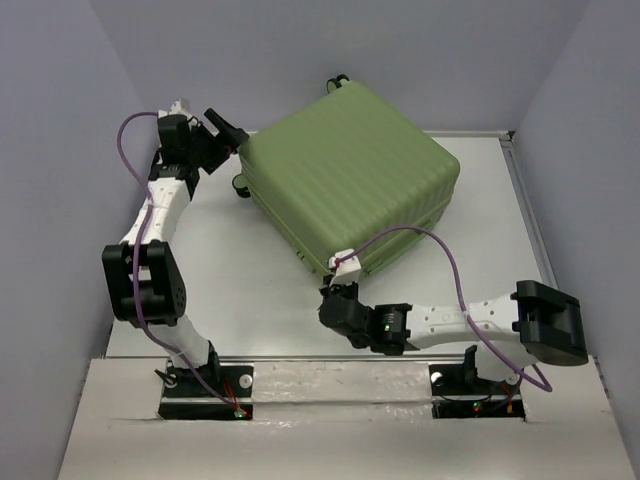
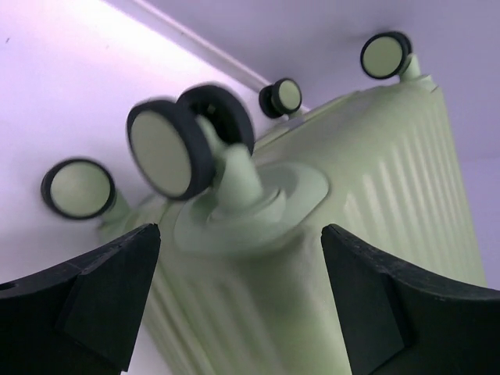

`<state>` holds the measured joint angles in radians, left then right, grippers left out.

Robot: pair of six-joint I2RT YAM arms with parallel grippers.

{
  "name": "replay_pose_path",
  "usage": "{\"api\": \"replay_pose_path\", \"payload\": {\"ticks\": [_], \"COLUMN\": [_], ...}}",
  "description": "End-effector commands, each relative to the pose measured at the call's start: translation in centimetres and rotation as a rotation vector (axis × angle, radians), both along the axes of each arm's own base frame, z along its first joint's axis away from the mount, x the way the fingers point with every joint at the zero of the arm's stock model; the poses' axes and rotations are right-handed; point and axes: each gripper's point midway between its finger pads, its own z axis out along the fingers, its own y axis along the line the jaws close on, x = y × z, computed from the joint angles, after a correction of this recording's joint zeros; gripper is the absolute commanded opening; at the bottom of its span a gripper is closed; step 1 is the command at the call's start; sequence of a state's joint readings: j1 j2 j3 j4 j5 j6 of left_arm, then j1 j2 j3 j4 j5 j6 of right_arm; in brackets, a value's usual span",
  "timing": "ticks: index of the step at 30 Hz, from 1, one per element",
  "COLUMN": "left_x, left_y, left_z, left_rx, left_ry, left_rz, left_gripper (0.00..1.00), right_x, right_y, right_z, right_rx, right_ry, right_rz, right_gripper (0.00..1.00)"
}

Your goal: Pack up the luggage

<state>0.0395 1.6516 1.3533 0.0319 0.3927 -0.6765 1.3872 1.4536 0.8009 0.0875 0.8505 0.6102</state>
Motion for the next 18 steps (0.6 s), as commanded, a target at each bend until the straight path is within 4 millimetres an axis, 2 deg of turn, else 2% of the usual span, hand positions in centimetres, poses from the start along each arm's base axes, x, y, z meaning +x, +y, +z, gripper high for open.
{"api": "replay_pose_path", "payload": {"ticks": [1,2,3,4,7,8,10,18], "left_x": [2.7,3.1,3.6,4.2,5.2,5.6,6.1,7.9], "left_y": [-0.9,-0.8,-0.8,-0.9,-0.9,-0.9,-0.8,-1.4], "left_z": [5.5,5.6,6.5,5.6,5.0,3.7,2.5,1.6], "left_rx": [-0.038,-0.041,-0.046,-0.049,-0.048,-0.047,-0.043,-0.097], "left_ry": [-0.144,-0.146,-0.165,-0.139,-0.123,-0.097,-0.076,-0.067], "left_rz": [-0.030,-0.025,-0.023,-0.024,-0.033,-0.034,-0.030,-0.043], "left_gripper": [0.95,0.95,0.95,0.95,0.95,0.95,0.93,0.90], "right_x": [-3.6,-3.7,-3.8,-4.0,-4.1,-4.2,-4.3,-4.5], "right_y": [3.8,3.8,3.9,4.1,4.3,4.3,4.3,3.6], "right_z": [1.6,1.4,1.3,1.1,0.9,0.7,0.9,1.0], "right_rx": [0.165,0.162,0.163,0.160,0.157,0.153,0.159,0.175], "right_ry": [0.077,0.081,0.087,0.094,0.101,0.103,0.106,0.115], "right_rz": [0.174,0.177,0.180,0.191,0.201,0.204,0.209,0.213], "right_gripper": [0.07,0.07,0.07,0.07,0.07,0.07,0.07,0.07]}}
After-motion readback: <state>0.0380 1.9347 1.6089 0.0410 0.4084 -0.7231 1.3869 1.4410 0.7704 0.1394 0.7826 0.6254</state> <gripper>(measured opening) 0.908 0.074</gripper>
